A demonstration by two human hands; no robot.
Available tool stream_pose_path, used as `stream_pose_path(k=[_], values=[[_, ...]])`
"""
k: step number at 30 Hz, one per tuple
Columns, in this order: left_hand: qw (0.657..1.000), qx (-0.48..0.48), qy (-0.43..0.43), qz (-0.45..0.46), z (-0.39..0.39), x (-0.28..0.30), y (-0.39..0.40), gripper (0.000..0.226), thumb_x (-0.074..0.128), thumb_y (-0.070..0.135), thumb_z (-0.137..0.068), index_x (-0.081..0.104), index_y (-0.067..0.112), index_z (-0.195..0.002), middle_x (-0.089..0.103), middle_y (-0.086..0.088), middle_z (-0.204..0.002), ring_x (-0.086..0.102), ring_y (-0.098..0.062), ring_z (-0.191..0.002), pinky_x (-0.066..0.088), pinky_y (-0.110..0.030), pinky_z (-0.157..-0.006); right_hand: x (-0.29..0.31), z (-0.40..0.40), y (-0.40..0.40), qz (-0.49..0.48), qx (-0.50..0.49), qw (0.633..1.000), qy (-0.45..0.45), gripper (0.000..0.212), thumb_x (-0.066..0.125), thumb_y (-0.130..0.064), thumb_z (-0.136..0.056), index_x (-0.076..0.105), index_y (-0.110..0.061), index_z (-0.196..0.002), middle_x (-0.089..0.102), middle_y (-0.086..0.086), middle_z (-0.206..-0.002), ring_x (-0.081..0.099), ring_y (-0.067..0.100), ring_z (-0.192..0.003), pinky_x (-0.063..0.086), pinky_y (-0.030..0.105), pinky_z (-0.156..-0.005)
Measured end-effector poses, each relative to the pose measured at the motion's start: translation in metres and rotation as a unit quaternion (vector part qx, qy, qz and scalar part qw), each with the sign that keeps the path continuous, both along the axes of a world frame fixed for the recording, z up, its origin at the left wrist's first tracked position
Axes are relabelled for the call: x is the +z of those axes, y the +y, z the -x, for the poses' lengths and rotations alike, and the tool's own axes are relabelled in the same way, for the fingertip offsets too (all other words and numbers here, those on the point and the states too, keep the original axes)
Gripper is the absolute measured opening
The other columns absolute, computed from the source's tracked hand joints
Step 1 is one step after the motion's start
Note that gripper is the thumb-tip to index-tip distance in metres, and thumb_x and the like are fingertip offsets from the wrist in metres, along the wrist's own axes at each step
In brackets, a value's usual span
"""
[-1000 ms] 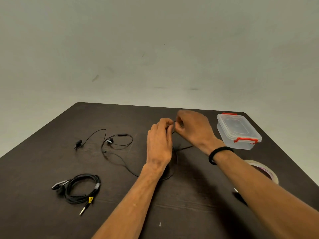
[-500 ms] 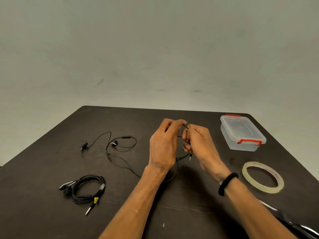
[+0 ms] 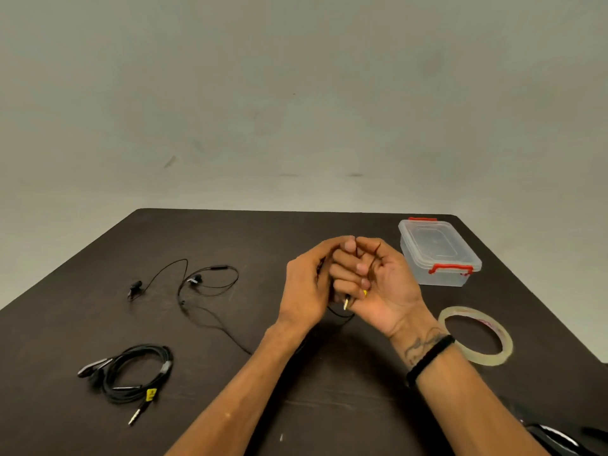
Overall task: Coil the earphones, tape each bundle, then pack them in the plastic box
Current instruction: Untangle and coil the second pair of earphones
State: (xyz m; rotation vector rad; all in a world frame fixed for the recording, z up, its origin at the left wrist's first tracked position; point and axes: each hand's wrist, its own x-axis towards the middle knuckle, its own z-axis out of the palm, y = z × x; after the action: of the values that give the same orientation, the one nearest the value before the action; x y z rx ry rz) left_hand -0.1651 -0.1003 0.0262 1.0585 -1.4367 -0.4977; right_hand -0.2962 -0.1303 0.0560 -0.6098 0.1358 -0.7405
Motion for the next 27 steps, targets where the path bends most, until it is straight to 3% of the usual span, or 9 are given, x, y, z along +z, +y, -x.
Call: stream_pose_path(k=[3,6,9,11,13,16,20,23,27], values=[[0.998,-0.032,-0.008,-0.057,0.006,0.0,0.0,0.031,0.048,0.005,-0.105,0.072,0.021,-0.114,0.075,-0.005,-0.078,0.061,-0.018,-0.047,0.049,-0.028,-0.044,0.002,0.0,-0.003,-0.032,-0.052,0.996,-0.062,0.035,0.038,-0.028,-0.111,0.062,-0.01,-0.093,0.04,-0.004,-0.057,0.016,0.006,-0.051,0.019,0.02,-0.044],[0.991,-0.021,-0.118,-0.066,0.008,-0.003,0.002,0.028,0.048,0.015,-0.106,0.066,0.021,-0.086,0.068,0.001,-0.065,0.057,-0.013,-0.049,0.05,-0.033,-0.05,0.004,0.007,-0.008,-0.034,-0.137,0.987,-0.07,0.034,0.041,-0.035,-0.112,0.066,-0.014,-0.104,0.043,-0.005,-0.06,0.021,0.007,-0.05,0.018,0.021,-0.046],[0.963,0.029,-0.263,-0.053,0.011,-0.006,0.004,0.024,0.047,0.029,-0.105,0.058,0.023,-0.084,0.064,0.003,-0.064,0.061,-0.019,-0.057,0.054,-0.047,-0.061,0.004,0.013,-0.014,-0.03,-0.214,0.975,-0.048,0.027,0.044,-0.037,-0.111,0.061,-0.02,-0.123,0.046,-0.003,-0.068,0.029,0.008,-0.05,0.018,0.023,-0.05],[0.926,0.083,-0.367,-0.018,0.009,-0.006,0.004,0.023,0.043,0.041,-0.105,0.052,0.028,-0.088,0.06,0.007,-0.065,0.057,-0.018,-0.056,0.053,-0.042,-0.058,0.002,0.015,-0.017,-0.03,-0.249,0.967,-0.034,0.026,0.046,-0.038,-0.11,0.056,-0.023,-0.129,0.048,-0.002,-0.07,0.031,0.009,-0.051,0.02,0.023,-0.05],[0.904,0.121,-0.41,0.01,0.006,-0.004,0.006,0.03,0.04,0.049,-0.104,0.05,0.03,-0.084,0.054,0.009,-0.059,0.051,-0.015,-0.052,0.048,-0.035,-0.054,-0.001,0.016,-0.019,-0.026,-0.276,0.961,-0.023,0.029,0.047,-0.04,-0.109,0.057,-0.023,-0.131,0.052,-0.001,-0.073,0.033,0.01,-0.054,0.026,0.025,-0.052],[0.895,0.157,-0.416,0.027,0.005,-0.001,0.007,0.046,0.036,0.054,-0.103,0.046,0.024,-0.07,0.047,0.007,-0.051,0.048,-0.017,-0.047,0.044,-0.034,-0.051,-0.007,0.017,-0.021,-0.009,-0.297,0.955,-0.005,0.042,0.045,-0.047,-0.109,0.06,-0.017,-0.135,0.058,0.0,-0.077,0.038,0.011,-0.06,0.031,0.028,-0.059],[0.891,0.217,-0.396,0.05,0.001,0.005,0.007,0.055,0.036,0.05,-0.106,0.039,0.022,-0.059,0.037,0.008,-0.045,0.044,-0.018,-0.042,0.029,-0.03,-0.048,-0.011,0.013,-0.019,0.057,-0.313,0.941,0.119,0.06,0.038,-0.056,-0.109,0.059,-0.01,-0.141,0.058,0.004,-0.079,0.038,0.011,-0.061,0.033,0.029,-0.061],[0.887,0.243,-0.387,0.068,-0.004,0.009,0.007,0.053,0.043,0.049,-0.105,0.042,0.024,-0.058,0.039,0.01,-0.045,0.043,-0.014,-0.04,0.031,-0.028,-0.045,-0.011,0.005,-0.011,0.099,-0.252,0.945,0.185,0.075,0.032,-0.072,-0.103,0.057,-0.012,-0.141,0.059,0.006,-0.078,0.042,0.012,-0.06,0.039,0.027,-0.057],[0.893,0.258,-0.355,0.103,-0.011,0.012,0.005,0.056,0.046,0.047,-0.107,0.049,0.023,-0.057,0.044,0.009,-0.044,0.044,-0.013,-0.039,0.032,-0.027,-0.043,-0.01,-0.007,0.0,0.193,-0.187,0.912,0.309,0.094,0.016,-0.081,-0.097,0.065,-0.005,-0.122,0.051,0.008,-0.077,0.038,0.015,-0.061,0.021,0.034,-0.057]])
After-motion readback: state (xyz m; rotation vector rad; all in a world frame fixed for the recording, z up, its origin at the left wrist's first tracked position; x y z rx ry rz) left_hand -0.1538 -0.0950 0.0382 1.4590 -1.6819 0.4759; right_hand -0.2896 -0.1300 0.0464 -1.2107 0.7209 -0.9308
